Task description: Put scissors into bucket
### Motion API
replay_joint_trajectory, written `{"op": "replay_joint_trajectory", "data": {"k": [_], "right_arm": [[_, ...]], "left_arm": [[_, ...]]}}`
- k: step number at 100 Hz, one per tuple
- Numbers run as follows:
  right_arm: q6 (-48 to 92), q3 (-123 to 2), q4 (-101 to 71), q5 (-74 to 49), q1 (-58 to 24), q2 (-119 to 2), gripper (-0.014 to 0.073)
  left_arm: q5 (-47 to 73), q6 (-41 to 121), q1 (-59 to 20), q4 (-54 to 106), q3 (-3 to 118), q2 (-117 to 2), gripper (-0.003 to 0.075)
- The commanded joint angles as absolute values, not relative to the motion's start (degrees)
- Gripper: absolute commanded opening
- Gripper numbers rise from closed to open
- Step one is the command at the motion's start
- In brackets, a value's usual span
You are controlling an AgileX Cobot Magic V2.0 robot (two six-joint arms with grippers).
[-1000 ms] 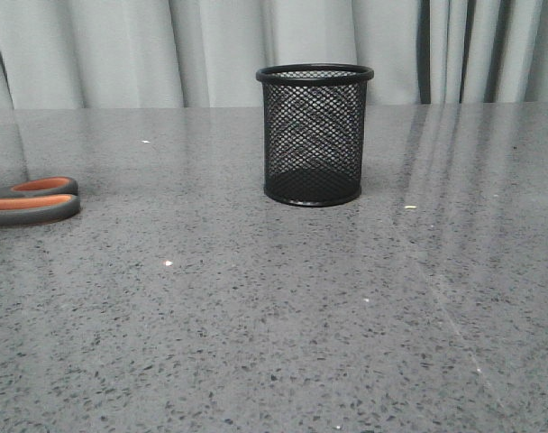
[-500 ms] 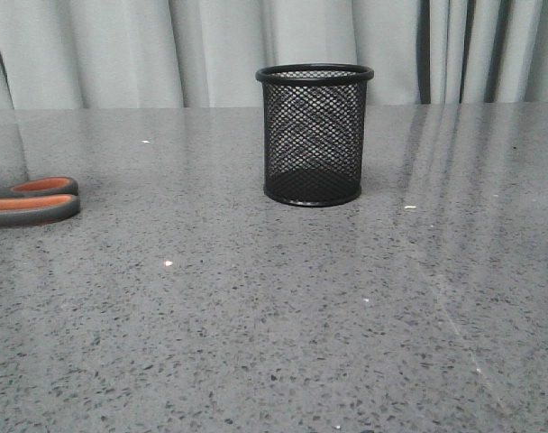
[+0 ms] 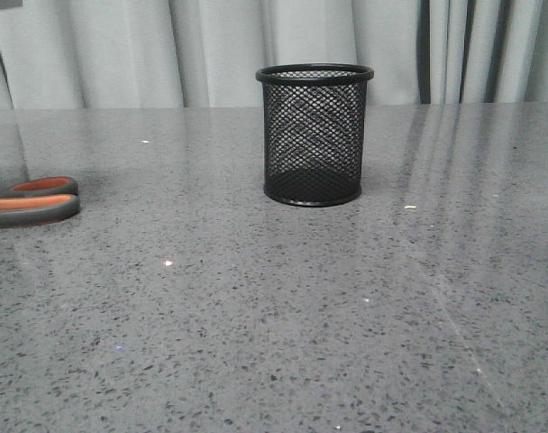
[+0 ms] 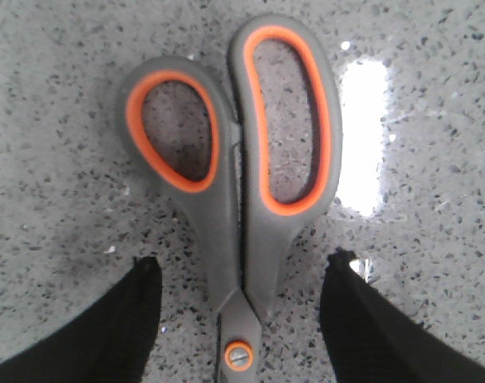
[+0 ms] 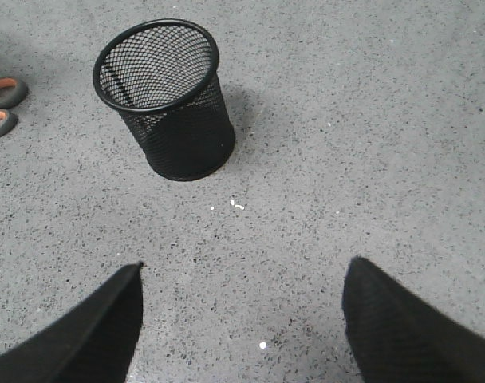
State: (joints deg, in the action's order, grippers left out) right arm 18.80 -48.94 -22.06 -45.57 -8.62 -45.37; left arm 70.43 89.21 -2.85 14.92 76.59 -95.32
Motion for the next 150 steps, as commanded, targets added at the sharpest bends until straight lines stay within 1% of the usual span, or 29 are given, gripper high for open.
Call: {"op": "replay_joint_trajectory", "data": {"k": [1,43,98,103,110,111,112,131,150], "right_arm": [[19.47,-50.95,-22.53,-42.21,-8.8,-45.33,0.0475],[19.47,-50.95,-22.53,-42.21,-8.8,-45.33,0.0475],[19.47,-50.95,-22.53,-42.41,-8.8,-45.33,0.0475],[19.47,-50.95,-22.53,-42.41,-8.8,-45.33,0.0475],[19.47,-50.95,-22.53,-42.41,-8.8,-45.33,0.0475],[19.47,-50.95,-22.53,-42.45,-8.8,-45.33,0.0475],[19.47,-50.95,-22.53,-42.45,-8.8,-45.33,0.0475],[19.47,-50.95,-22.53,-42.54,-8.8,-45.33,0.0475],[19.47,-50.95,-22.53,-42.54,-8.8,-45.33,0.0475]], "left_arm": [[73.07,89.23,-3.02,16.99,78.33,-93.84,0.0411],[73.07,89.45,-3.02,17.81,78.33,-97.34,0.0411],[73.16,89.56,-3.37,17.59,78.33,-97.47,0.0402],[73.16,89.56,-3.37,17.59,78.33,-97.47,0.0383],[73.16,89.56,-3.37,17.59,78.33,-97.47,0.0335],[73.16,89.56,-3.37,17.59,78.33,-97.47,0.0318],[73.16,89.56,-3.37,17.59,78.33,-97.47,0.0318],[73.16,89.56,-3.37,17.59,78.33,-97.47,0.0148],[73.16,89.56,-3.37,17.59,78.33,-97.47,0.0029]]}}
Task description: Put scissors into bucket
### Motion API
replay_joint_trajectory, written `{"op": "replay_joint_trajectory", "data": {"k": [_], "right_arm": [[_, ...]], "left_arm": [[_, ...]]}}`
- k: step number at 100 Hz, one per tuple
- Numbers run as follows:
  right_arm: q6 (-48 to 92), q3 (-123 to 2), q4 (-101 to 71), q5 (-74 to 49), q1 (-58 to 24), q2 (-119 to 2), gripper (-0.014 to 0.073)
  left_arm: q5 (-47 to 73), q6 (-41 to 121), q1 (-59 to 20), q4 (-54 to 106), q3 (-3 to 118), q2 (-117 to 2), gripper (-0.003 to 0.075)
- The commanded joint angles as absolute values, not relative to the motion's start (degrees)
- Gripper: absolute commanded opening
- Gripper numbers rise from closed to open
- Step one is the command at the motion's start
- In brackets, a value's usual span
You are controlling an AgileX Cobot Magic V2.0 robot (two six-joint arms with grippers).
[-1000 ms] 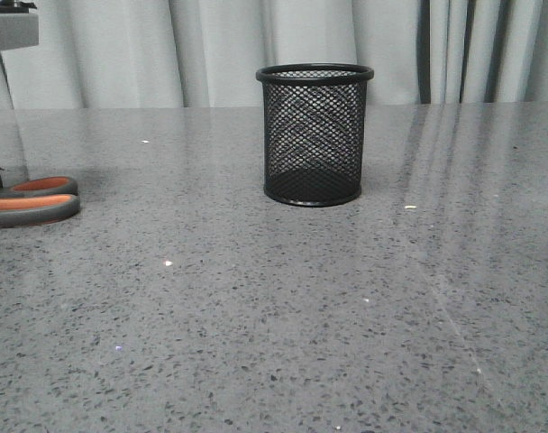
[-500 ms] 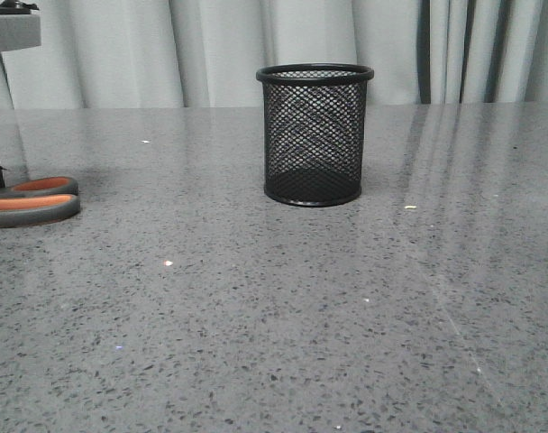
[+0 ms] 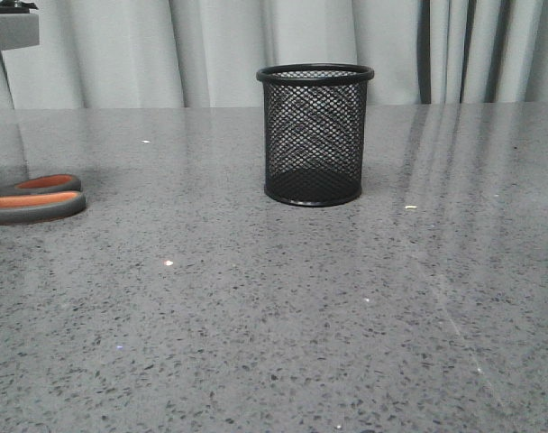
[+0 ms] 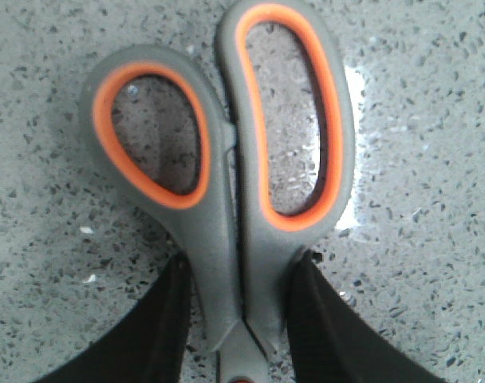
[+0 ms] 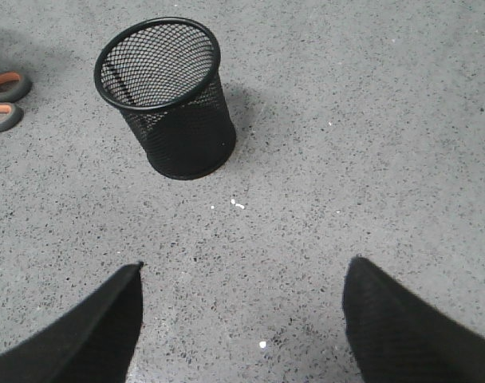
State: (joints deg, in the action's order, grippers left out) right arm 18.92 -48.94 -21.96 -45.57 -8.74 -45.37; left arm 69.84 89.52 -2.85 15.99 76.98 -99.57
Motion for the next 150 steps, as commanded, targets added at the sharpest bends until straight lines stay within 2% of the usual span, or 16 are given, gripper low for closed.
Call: {"op": "replay_joint_trajectory", "data": {"k": [1,10,56,86,102,150], "right_arm": [[19.47,-50.95,-22.53,-42.54,-8.8,-45.33,0.0475],[19.47,-50.95,-22.53,-42.54,-8.8,-45.33,0.0475],[19.47,-50.95,-22.53,-42.57,-8.8,-45.33,0.0475],[19.56,-50.95,-25.04,-41.34,-8.8,-45.33,0.0475],[22.89,-50.95,-32.2,-39.62,-8.8,-45.33,0.0475],[44.91,-51.4,-70.34,-41.68,-8.8,-48.47,0.0475]], "left_arm": [[73.16,89.56,-3.37,17.59,78.33,-97.47,0.0026],[73.16,89.56,-3.37,17.59,78.33,-97.47,-0.001],[73.16,88.96,-3.37,17.59,78.63,-93.39,-0.0008],[73.16,84.52,-4.55,17.81,84.31,-87.0,-0.0008],[73.16,81.58,-9.55,17.81,89.19,-83.96,-0.0008],[73.16,74.47,-29.26,13.72,102.83,-82.54,-0.0008]]}}
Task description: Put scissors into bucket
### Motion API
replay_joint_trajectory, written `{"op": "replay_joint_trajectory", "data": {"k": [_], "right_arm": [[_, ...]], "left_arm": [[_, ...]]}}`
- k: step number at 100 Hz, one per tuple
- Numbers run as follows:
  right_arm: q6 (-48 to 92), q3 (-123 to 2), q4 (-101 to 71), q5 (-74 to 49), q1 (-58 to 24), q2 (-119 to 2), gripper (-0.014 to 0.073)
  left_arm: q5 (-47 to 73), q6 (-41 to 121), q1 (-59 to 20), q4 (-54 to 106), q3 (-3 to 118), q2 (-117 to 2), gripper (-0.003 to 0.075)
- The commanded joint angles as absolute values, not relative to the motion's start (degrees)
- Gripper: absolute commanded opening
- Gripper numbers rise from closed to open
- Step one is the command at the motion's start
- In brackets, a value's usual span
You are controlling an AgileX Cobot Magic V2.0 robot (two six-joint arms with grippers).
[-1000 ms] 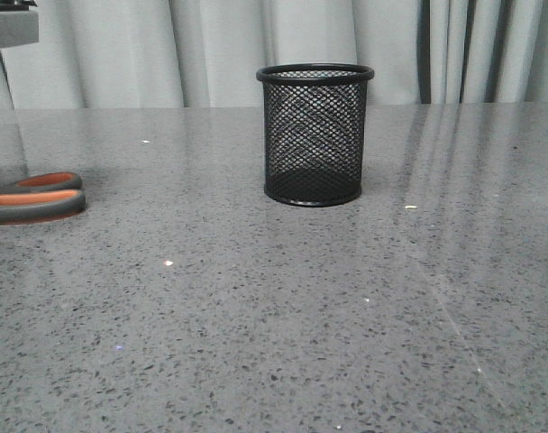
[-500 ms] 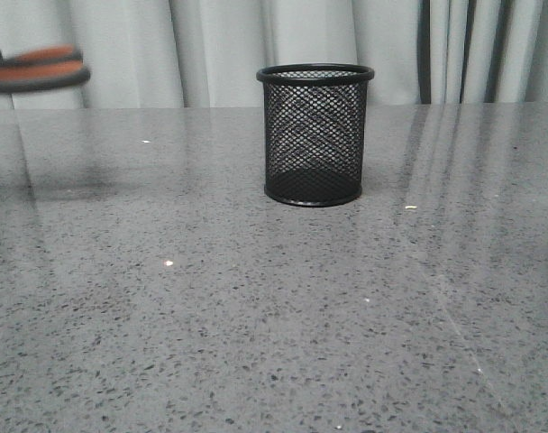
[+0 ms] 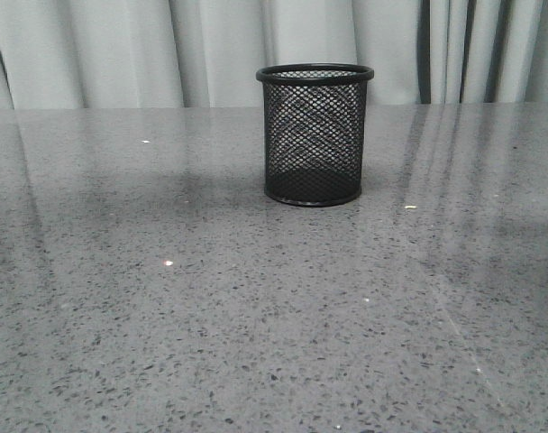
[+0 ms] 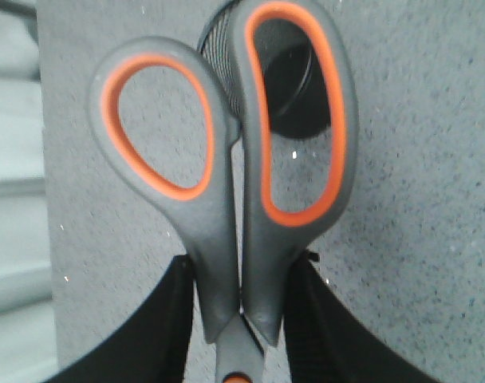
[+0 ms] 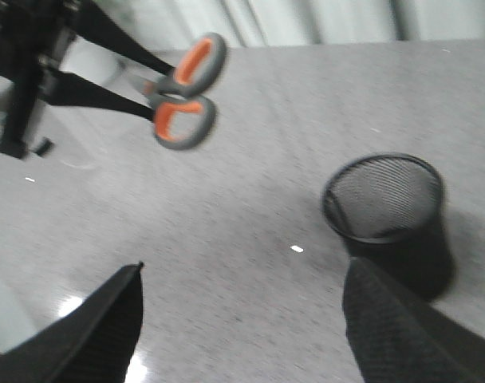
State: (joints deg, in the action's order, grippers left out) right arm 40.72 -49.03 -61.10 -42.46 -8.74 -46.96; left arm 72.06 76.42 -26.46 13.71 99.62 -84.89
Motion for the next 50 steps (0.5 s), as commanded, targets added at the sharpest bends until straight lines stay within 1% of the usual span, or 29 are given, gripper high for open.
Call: {"op": "replay_joint_trajectory", "data": {"k": [1,14,50], "right_arm": [[45.05,-51.57,-70.67,-42.04,-8.8,-48.58,0.0475],[47.24,-53.85,-75.08,-44.02,-8.8,-51.79,0.0475],[47.53,-61.53,-77.95,-50.18,-8.8,-59.89,0.0475]], "left_arm": [[73.16,74.37,-29.47,13.54,102.95,-82.54,-0.0008],[73.04,74.04,-32.54,13.01,104.23,-82.54,-0.0008],[71.12,72.47,-38.14,13.01,104.45,-82.35,-0.0008]]}}
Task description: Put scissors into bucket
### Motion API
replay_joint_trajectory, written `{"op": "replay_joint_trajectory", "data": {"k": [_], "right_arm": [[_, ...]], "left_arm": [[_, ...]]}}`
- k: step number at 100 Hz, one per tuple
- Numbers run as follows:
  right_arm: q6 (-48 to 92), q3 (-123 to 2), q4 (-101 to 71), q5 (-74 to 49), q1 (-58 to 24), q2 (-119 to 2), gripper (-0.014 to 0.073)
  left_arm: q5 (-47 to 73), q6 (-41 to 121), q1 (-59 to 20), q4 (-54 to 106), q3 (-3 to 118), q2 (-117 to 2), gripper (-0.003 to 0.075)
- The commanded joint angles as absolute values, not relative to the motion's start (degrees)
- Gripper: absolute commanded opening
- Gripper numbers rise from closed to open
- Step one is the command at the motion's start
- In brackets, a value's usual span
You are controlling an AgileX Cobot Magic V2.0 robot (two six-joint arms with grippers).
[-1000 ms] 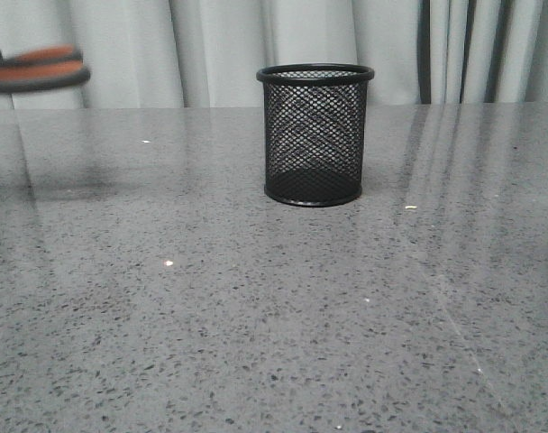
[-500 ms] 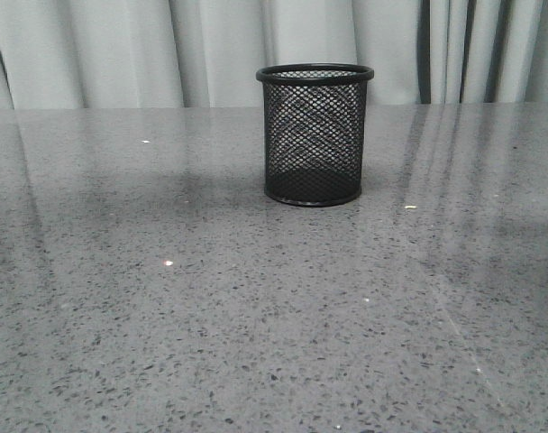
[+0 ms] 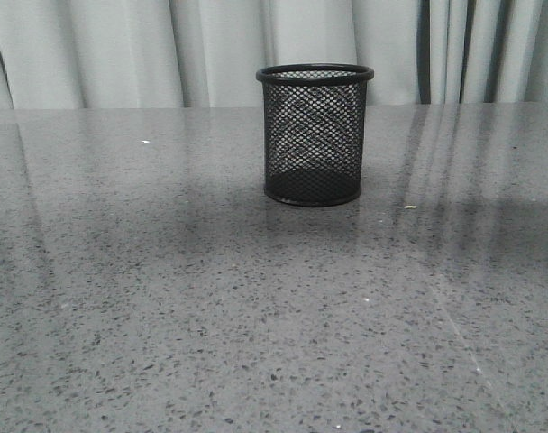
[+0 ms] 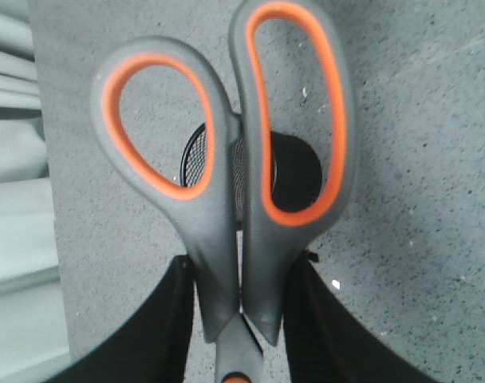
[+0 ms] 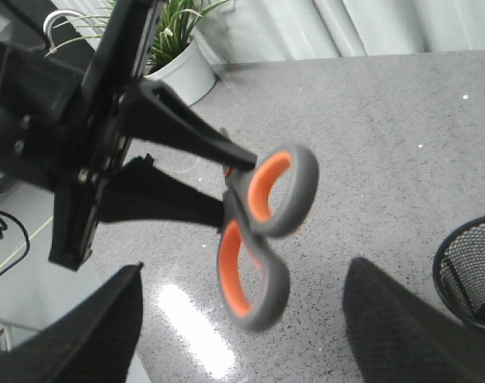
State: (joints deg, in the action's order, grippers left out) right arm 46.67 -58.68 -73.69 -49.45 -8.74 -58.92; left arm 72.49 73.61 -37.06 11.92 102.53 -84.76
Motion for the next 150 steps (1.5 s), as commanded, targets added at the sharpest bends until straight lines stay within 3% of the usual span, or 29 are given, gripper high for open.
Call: {"op": "replay_joint_trajectory", "data": {"k": [1,50,59,78,90,100,119,124,150], "right_arm": [[47.53,-61.67,-77.93,-50.2,-8.8,-60.17,0.0475],[48.64,-63.22,-80.31,-51.36,-11.2,-64.97,0.0466],[49.04,-63.59,-80.42,-50.9,-11.96,-65.94,0.0383],[49.04,-64.46,-80.42,-51.28,-12.32,-67.2,0.0099],[49.68,-64.79,-80.52,-51.2,-12.32,-67.2,-0.0033],[49.89,-64.79,-80.52,-51.06,-12.32,-67.2,-0.0066],[49.89,-64.79,-80.52,-50.7,-12.32,-67.2,-0.0064],[49.89,-64.94,-80.52,-50.56,-12.32,-67.2,-0.0064],[47.29,-70.22,-71.22,-49.21,-12.32,-67.2,-0.0038]], "left_arm": [[70.98,72.47,-38.16,13.01,104.45,-82.35,-0.0008],[67.14,71.5,-40.63,13.53,104.45,-82.35,-0.0008],[67.14,71.5,-40.63,13.88,104.45,-82.35,-0.0008],[66.78,71.5,-40.63,14.97,104.45,-82.35,-0.0008],[66.78,71.5,-40.63,15.68,104.45,-82.21,0.0003],[66.96,71.5,-40.63,17.28,104.6,-82.21,0.0087],[68.57,70.15,-40.63,17.65,107.05,-82.08,0.0429],[68.57,68.32,-40.5,17.65,107.78,-81.94,0.0487],[68.57,54.19,-35.88,16.27,110.2,-78.18,0.0501]]}}
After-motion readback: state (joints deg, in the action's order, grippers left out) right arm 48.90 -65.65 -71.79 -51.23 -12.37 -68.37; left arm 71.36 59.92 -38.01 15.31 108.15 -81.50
